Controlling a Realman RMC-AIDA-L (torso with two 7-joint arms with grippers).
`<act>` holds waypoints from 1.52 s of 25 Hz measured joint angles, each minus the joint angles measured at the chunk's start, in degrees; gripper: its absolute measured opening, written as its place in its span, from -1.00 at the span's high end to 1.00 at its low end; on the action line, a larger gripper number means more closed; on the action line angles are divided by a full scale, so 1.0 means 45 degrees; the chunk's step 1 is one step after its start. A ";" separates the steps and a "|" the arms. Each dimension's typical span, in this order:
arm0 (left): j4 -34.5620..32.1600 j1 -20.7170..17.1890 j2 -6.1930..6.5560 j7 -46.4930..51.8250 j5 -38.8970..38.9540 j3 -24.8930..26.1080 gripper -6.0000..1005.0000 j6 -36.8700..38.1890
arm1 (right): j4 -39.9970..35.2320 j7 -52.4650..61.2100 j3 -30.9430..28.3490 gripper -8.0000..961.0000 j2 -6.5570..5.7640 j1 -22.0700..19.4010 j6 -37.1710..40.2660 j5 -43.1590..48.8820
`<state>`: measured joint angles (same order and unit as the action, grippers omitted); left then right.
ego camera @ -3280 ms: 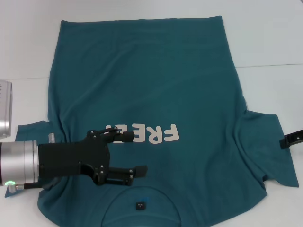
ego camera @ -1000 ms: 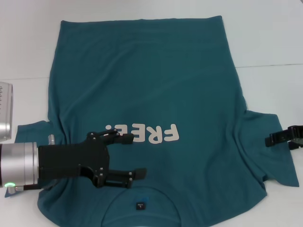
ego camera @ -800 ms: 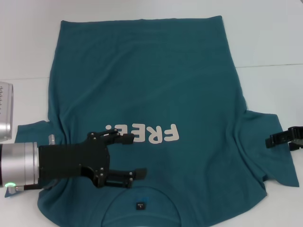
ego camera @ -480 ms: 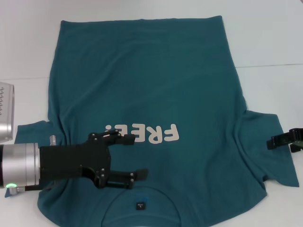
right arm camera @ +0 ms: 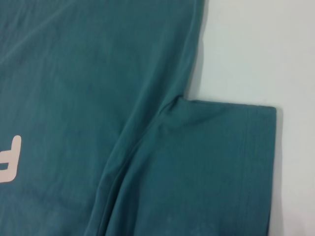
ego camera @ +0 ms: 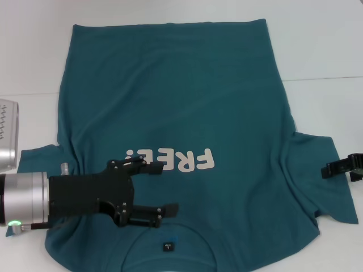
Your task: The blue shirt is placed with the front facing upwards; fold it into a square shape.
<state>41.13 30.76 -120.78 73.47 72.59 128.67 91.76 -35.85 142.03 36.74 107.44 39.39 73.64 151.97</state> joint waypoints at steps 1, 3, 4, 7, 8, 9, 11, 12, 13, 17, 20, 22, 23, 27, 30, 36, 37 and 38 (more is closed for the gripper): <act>0.0000 0.0000 0.0000 0.0000 0.0000 0.0000 -0.86 0.0000 | 0.0006 -0.0001 0.0016 -0.90 0.0010 0.0000 -0.0021 0.0000; 0.0000 0.0000 0.0001 -0.0001 0.0000 0.0000 -0.86 0.0001 | 0.0030 -0.0001 0.0022 -0.90 0.0016 0.0008 -0.0063 0.0000; 0.0000 0.0000 0.0003 0.0000 0.0000 0.0000 -0.86 0.0001 | 0.0041 -0.0001 0.0022 -0.90 0.0015 0.0015 -0.0075 0.0000; 0.0000 0.0000 0.0004 0.0000 0.0000 0.0000 -0.86 0.0000 | 0.0145 -0.0002 0.0022 -0.90 0.0023 0.0048 -0.0166 -0.0017; 0.0000 0.0000 0.0004 0.0001 0.0000 0.0000 -0.86 -0.0001 | 0.0193 -0.0005 0.0021 -0.90 0.0029 0.0062 -0.0208 -0.0030; 0.0000 0.0000 0.0004 0.0000 0.0000 0.0000 -0.86 -0.0001 | 0.0234 -0.0009 0.0021 -0.90 0.0030 0.0076 -0.0246 -0.0043; 0.0000 0.0000 0.0004 -0.0001 0.0000 0.0000 -0.86 -0.0001 | 0.0324 -0.0024 0.0013 -0.90 0.0031 0.0105 -0.0292 -0.0064; 0.0000 0.0000 0.0005 -0.0005 0.0000 -0.0001 -0.86 -0.0001 | 0.0369 -0.0045 -0.0002 -0.90 0.0040 0.0123 -0.0301 -0.0075; 0.0000 0.0000 0.0004 -0.0011 0.0000 -0.0001 -0.86 -0.0002 | 0.0394 -0.0075 -0.0018 -0.90 0.0050 0.0139 -0.0311 -0.0081; 0.0000 0.0000 0.0005 -0.0017 0.0000 0.0000 -0.86 -0.0002 | 0.0418 -0.0131 -0.0044 -0.88 0.0118 0.0228 -0.0347 -0.0097; 0.0000 0.0000 0.0005 -0.0023 0.0000 0.0000 -0.86 -0.0002 | 0.0422 -0.0137 -0.0069 -0.85 0.0155 0.0266 -0.0396 -0.0102; 0.0000 0.0000 0.0005 -0.0042 0.0000 0.0000 -0.86 -0.0009 | 0.0426 -0.0146 -0.0078 -0.83 0.0171 0.0282 -0.0420 -0.0112; 0.0000 0.0000 0.0005 -0.0049 0.0000 0.0000 -0.86 -0.0012 | 0.0429 -0.0150 -0.0078 -0.81 0.0176 0.0288 -0.0424 -0.0145; 0.0000 -0.0013 0.0005 -0.0061 0.0000 -0.0001 -0.86 -0.0017 | 0.0553 -0.0149 -0.0070 -0.77 0.0188 0.0306 -0.0478 -0.0352; 0.0000 -0.0017 0.0005 -0.0060 0.0000 0.0000 -0.87 -0.0012 | 0.0650 -0.0065 -0.0016 -0.74 0.0188 0.0314 -0.0576 -0.0385; 0.0000 -0.0020 0.0025 -0.0060 0.0001 0.0000 -0.87 -0.0025 | 0.0714 0.0030 -0.0078 -0.61 0.0165 0.0262 -0.0607 -0.0400; 0.0000 -0.0019 0.0025 -0.0060 0.0000 -0.0001 -0.86 -0.0026 | 0.0686 0.0072 -0.0069 -0.56 0.0159 0.0252 -0.0573 -0.0399; 0.0000 -0.0019 0.0025 -0.0060 0.0001 0.0000 -0.86 -0.0026 | 0.0661 0.0113 -0.0058 -0.52 0.0153 0.0244 -0.0543 -0.0397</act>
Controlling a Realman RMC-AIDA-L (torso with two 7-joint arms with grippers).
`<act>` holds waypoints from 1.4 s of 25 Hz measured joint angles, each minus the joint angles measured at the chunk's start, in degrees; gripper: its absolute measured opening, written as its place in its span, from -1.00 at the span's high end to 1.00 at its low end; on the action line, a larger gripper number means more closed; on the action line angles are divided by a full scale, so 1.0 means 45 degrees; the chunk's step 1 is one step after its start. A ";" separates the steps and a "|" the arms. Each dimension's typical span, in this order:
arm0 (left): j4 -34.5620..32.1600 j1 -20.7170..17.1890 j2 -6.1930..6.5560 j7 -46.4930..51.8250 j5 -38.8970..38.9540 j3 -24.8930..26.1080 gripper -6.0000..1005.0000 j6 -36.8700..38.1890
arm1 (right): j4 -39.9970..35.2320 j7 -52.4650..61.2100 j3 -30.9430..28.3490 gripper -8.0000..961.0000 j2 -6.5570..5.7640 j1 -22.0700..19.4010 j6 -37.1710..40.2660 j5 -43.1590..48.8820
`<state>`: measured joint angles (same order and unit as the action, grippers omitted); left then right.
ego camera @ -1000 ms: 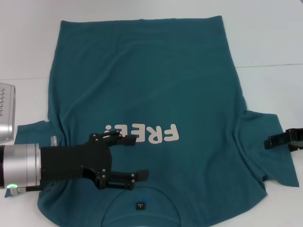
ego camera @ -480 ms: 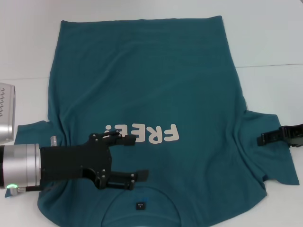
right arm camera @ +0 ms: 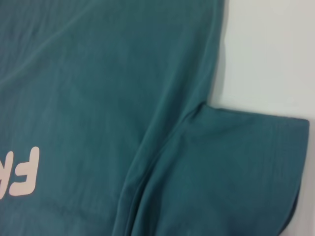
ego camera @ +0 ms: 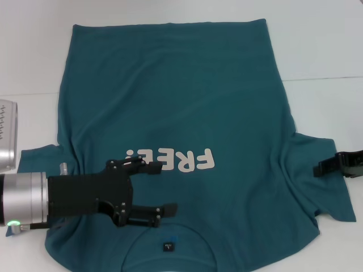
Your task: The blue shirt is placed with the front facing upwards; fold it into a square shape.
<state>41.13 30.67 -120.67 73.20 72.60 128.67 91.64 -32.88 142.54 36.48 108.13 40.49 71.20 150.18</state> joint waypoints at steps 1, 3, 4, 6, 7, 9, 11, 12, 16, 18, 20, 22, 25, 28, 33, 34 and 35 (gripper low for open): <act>0.0000 0.0000 -0.0001 0.0000 0.0000 0.0000 -0.86 0.0000 | -0.0028 0.0027 0.0001 -0.48 -0.0007 -0.0018 0.0033 -0.0001; 0.0000 0.0000 -0.0003 0.0000 0.0000 -0.0001 -0.86 0.0000 | -0.0062 0.0050 -0.0022 -0.39 -0.0028 -0.0044 0.0052 -0.0007; 0.0000 -0.0001 -0.0015 0.0001 0.0000 0.0000 -0.86 -0.0005 | -0.0084 0.0051 -0.0039 -0.35 -0.0037 -0.0050 0.0061 -0.0014; 0.0001 0.0000 -0.0017 0.0002 0.0000 -0.0001 -0.86 -0.0007 | -0.0172 0.0051 -0.0082 -0.27 -0.0055 -0.0063 0.0079 -0.0028; 0.0000 0.0000 -0.0018 0.0002 0.0000 0.0000 -0.86 -0.0007 | -0.0226 0.0047 -0.0112 -0.22 -0.0058 -0.0070 0.0113 -0.0032; 0.0000 0.0000 -0.0020 0.0002 0.0000 0.0000 -0.86 -0.0001 | -0.0335 0.0033 -0.0158 -0.08 -0.0059 -0.0080 0.0195 -0.0041; 0.0000 0.0000 -0.0020 0.0002 0.0000 0.0000 -0.86 0.0004 | -0.0407 0.0024 -0.0174 0.06 -0.0058 -0.0077 0.0272 -0.0050; 0.0000 0.0000 -0.0021 0.0002 0.0000 -0.0001 -0.86 0.0005 | -0.0419 0.0013 -0.0176 0.13 -0.0057 -0.0067 0.0297 -0.0053; 0.0000 -0.0001 -0.0020 0.0003 0.0000 0.0000 -0.86 0.0006 | -0.0422 -0.0022 -0.0129 0.75 -0.0031 -0.0005 0.0401 -0.0054; 0.0000 0.0000 -0.0020 0.0003 0.0000 0.0000 -0.86 0.0005 | -0.0425 -0.0022 -0.0104 0.82 -0.0021 0.0016 0.0418 -0.0054; 0.0001 0.0000 -0.0021 0.0003 0.0000 -0.0001 -0.86 0.0002 | -0.0477 -0.0029 -0.0150 0.89 -0.0014 0.0036 0.0500 -0.0110; 0.0001 0.0000 -0.0021 0.0002 0.0000 0.0000 -0.86 -0.0001 | -0.0638 -0.0037 -0.0182 0.93 -0.0001 0.0048 0.0634 -0.0341; 0.0000 0.0000 -0.0021 0.0003 0.0000 0.0000 -0.86 -0.0013 | -0.1065 0.0014 -0.0123 0.94 0.0048 0.0072 0.0954 -0.0791; 0.0000 0.0000 -0.0026 0.0004 0.0000 0.0000 -0.86 -0.0021 | -0.1351 0.0056 -0.0087 0.94 0.0128 0.0226 0.1103 -0.0898; 0.0015 0.0000 -0.0040 0.0003 0.0000 -0.0001 -0.86 0.0025 | -0.1340 0.0076 -0.0073 0.94 0.0225 0.0673 0.1134 -0.0906; 0.0017 -0.0004 -0.0039 0.0003 0.0000 0.0000 -0.87 0.0025 | -0.1323 0.0078 -0.0070 0.94 0.0256 0.0785 0.1110 -0.0899; 0.0019 -0.0013 -0.0041 0.0003 0.0000 -0.0001 -0.87 0.0026 | -0.1310 0.0079 -0.0064 0.94 0.0295 0.0899 0.1082 -0.0892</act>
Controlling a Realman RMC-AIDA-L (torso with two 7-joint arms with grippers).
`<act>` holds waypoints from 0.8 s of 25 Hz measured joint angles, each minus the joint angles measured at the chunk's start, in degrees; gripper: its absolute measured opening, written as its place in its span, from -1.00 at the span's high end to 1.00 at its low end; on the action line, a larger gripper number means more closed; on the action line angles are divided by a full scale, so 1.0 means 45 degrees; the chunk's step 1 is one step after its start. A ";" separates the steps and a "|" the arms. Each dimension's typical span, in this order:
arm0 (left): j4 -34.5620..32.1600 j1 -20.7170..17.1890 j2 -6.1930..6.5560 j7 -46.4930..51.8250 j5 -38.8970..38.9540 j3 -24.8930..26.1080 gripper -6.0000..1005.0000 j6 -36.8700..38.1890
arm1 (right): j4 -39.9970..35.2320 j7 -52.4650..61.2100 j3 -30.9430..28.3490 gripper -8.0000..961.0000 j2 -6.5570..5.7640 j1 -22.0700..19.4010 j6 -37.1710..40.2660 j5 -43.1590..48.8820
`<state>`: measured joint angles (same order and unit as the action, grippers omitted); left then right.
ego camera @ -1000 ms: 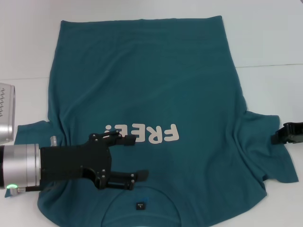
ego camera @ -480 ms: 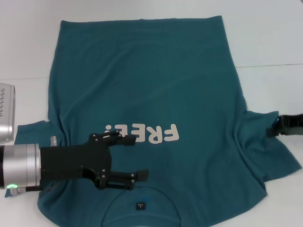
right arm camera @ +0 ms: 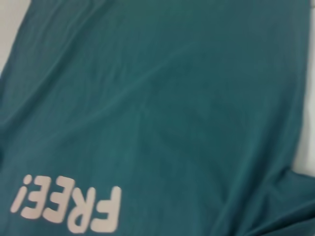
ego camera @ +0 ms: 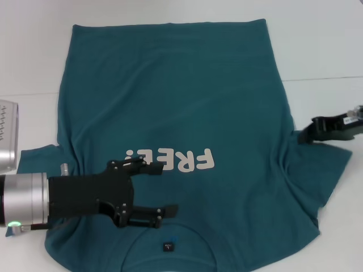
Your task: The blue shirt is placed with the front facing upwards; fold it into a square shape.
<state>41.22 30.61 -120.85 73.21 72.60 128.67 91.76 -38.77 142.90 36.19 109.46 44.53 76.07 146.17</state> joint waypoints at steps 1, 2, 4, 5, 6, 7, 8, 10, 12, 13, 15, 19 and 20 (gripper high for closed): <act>0.0009 -0.0014 0.0000 0.0000 0.0000 0.0002 -0.87 0.0000 | 0.0014 0.0002 0.0012 0.94 0.0043 0.0106 -0.0028 0.0023; 0.0026 -0.0029 -0.0006 -0.0002 0.0000 0.0000 -0.87 0.0000 | 0.0026 0.0011 0.0044 0.94 0.0091 0.0216 -0.0053 0.0048; 0.0061 -0.0055 -0.0014 -0.0012 0.0000 0.0002 -0.87 0.0000 | 0.0051 0.0086 0.0182 0.94 0.0166 0.0394 -0.0114 0.0065; 0.0078 -0.0070 -0.0020 -0.0028 0.0000 0.0000 -0.87 0.0000 | 0.0057 0.0158 0.0316 0.94 0.0216 0.0482 -0.0158 0.0066; 0.0083 -0.0079 -0.0020 -0.0039 0.0000 0.0001 -0.87 0.0000 | 0.0058 0.0220 0.0441 0.94 0.0242 0.0528 -0.0196 0.0069; 0.0085 -0.0090 -0.0020 -0.0050 0.0000 0.0000 -0.87 0.0000 | 0.0060 0.0283 0.0568 0.94 0.0274 0.0587 -0.0232 0.0071; 0.0083 -0.0100 -0.0020 -0.0070 0.0000 0.0001 -0.87 0.0000 | 0.0062 0.0328 0.0673 0.94 0.0305 0.0650 -0.0263 0.0071; 0.0054 -0.0108 -0.0019 -0.0089 0.0000 0.0001 -0.87 0.0000 | 0.0064 0.0401 0.0801 0.94 0.0352 0.0770 -0.0307 0.0074; 0.0037 -0.0121 -0.0020 -0.0109 0.0000 0.0001 -0.86 0.0000 | 0.0063 0.0446 0.0858 0.94 0.0386 0.0898 -0.0342 0.0079; 0.0038 -0.0132 -0.0020 -0.0111 0.0000 0.0001 -0.86 0.0000 | 0.0063 0.0466 0.0870 0.94 0.0396 0.0953 -0.0352 0.0080; 0.0038 -0.0141 -0.0020 -0.0114 0.0000 0.0001 -0.86 0.0000 | 0.0092 0.0505 0.0946 0.94 0.0437 0.1080 -0.0407 0.0080; 0.0042 -0.0166 -0.0020 -0.0131 0.0000 0.0001 -0.86 0.0038 | 0.0208 0.0657 0.1238 0.94 0.0523 0.1330 -0.0570 0.0080; 0.0062 -0.0187 -0.0025 -0.0161 0.0000 0.0002 -0.86 0.0074 | 0.0238 0.0703 0.1316 0.93 0.0544 0.1392 -0.0614 0.0081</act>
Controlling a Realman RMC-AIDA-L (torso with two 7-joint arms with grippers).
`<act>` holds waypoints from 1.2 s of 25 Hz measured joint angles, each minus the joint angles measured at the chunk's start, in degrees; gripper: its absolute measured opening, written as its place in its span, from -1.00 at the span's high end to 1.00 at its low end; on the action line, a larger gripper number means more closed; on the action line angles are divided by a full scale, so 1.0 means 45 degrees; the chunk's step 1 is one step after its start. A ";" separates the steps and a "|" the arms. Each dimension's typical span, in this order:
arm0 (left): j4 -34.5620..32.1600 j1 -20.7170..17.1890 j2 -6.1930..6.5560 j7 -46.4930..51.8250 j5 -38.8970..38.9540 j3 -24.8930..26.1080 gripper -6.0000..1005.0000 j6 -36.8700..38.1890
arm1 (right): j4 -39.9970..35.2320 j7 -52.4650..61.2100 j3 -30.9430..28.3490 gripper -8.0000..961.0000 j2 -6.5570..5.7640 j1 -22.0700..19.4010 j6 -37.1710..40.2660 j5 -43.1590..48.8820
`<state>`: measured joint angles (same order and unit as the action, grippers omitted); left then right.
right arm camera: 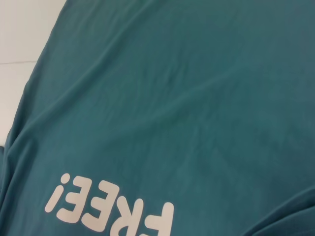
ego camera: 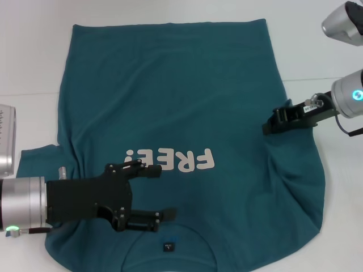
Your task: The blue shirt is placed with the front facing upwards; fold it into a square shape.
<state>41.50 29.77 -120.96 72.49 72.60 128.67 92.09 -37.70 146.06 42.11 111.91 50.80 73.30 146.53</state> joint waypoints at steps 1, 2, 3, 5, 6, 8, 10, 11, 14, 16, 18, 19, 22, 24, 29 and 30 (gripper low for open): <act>0.0013 -0.0010 -0.0009 -0.0034 0.0000 -0.0001 -0.86 0.0022 | 0.0029 0.0048 0.0071 0.93 0.0012 0.0052 -0.0048 -0.0001; 0.0019 -0.0022 -0.0019 -0.0068 0.0000 0.0000 -0.86 0.0037 | 0.0103 0.0101 0.0182 0.93 0.0026 0.0127 -0.0123 0.0000; 0.0021 -0.0028 -0.0025 -0.0097 0.0000 0.0000 -0.86 0.0047 | 0.0184 0.0162 0.0290 0.93 0.0038 0.0188 -0.0216 0.0000; 0.0009 -0.0036 -0.0031 -0.0130 0.0000 0.0000 -0.86 0.0055 | 0.0369 0.0277 0.0507 0.93 0.0072 0.0287 -0.0398 0.0005; -0.0016 -0.0046 -0.0033 -0.0144 0.0000 -0.0001 -0.87 0.0056 | 0.0474 0.0341 0.0636 0.93 0.0098 0.0315 -0.0492 0.0009; -0.0034 -0.0068 -0.0034 -0.0183 0.0000 -0.0002 -0.87 0.0057 | 0.0663 0.0403 0.0896 0.93 0.0135 0.0369 -0.0704 0.0012; -0.0048 -0.0092 -0.0039 -0.0227 0.0000 -0.0001 -0.86 0.0058 | 0.0864 0.0445 0.1082 0.93 0.0167 0.0430 -0.0939 0.0016; -0.0049 -0.0104 -0.0046 -0.0243 0.0000 -0.0001 -0.86 0.0061 | 0.0916 0.0463 0.1124 0.93 0.0179 0.0452 -0.1017 0.0016; -0.0045 -0.0153 -0.0078 -0.0272 0.0000 0.0000 -0.86 0.0063 | 0.1059 0.0570 0.1280 0.93 0.0221 0.0514 -0.1303 0.0016; -0.0013 -0.0183 -0.0101 -0.0280 0.0000 -0.0001 -0.86 0.0064 | 0.1110 0.0592 0.1347 0.93 0.0254 0.0542 -0.1439 0.0017; 0.0017 -0.0202 -0.0113 -0.0291 0.0000 -0.0001 -0.86 0.0076 | 0.1127 0.0594 0.1417 0.93 0.0305 0.0587 -0.1545 0.0017; 0.0017 -0.0204 -0.0113 -0.0295 0.0000 0.0000 -0.86 0.0079 | 0.1143 0.0598 0.1457 0.93 0.0331 0.0620 -0.1597 0.0017; 0.0000 -0.0208 -0.0112 -0.0330 0.0000 -0.0001 -0.86 0.0082 | 0.1373 0.0606 0.1535 0.93 0.0367 0.0760 -0.1812 0.0017; -0.0041 -0.0222 -0.0112 -0.0392 0.0000 -0.0001 -0.86 0.0082 | 0.1604 0.0608 0.1586 0.92 0.0374 0.0876 -0.2014 0.0017; -0.0063 -0.0251 -0.0128 -0.0455 0.0000 0.0000 -0.86 0.0083 | 0.1925 0.0609 0.1676 0.92 0.0497 0.1079 -0.2448 0.0013; -0.0063 -0.0251 -0.0129 -0.0465 0.0000 -0.0001 -0.86 0.0083 | 0.1946 0.0609 0.1677 0.92 0.0521 0.1095 -0.2490 0.0005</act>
<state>41.21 28.64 -121.54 70.40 72.60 128.67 92.47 -28.95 148.80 49.66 114.25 55.72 62.10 146.55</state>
